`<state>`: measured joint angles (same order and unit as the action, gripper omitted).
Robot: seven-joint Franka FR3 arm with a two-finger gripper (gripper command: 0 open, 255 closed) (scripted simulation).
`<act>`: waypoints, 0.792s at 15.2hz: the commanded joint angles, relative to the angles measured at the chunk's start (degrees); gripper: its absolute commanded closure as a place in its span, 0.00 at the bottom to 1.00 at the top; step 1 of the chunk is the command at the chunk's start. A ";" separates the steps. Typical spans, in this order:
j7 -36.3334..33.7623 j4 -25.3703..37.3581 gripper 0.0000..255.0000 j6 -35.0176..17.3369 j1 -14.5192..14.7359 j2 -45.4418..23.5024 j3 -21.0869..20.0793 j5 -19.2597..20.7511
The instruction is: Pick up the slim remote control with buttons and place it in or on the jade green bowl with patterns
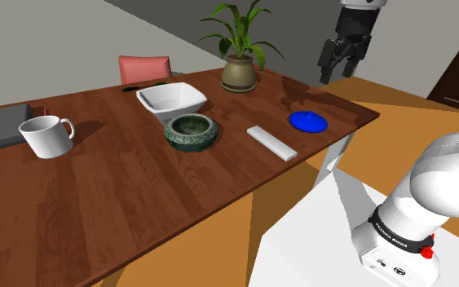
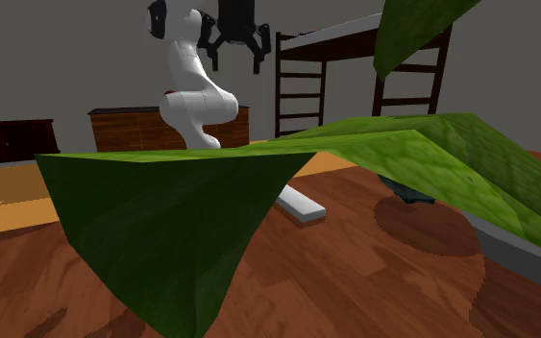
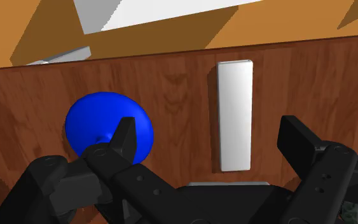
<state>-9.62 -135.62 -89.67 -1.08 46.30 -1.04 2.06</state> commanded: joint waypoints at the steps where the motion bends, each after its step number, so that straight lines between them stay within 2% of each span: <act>1: 0.00 0.00 0.00 0.00 0.00 0.00 0.00 0.00; 12: -4.66 -9.17 0.00 -22.08 0.70 -13.53 -2.74 -2.33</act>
<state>-13.97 -144.20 -109.31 -0.38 34.58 -3.62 -0.14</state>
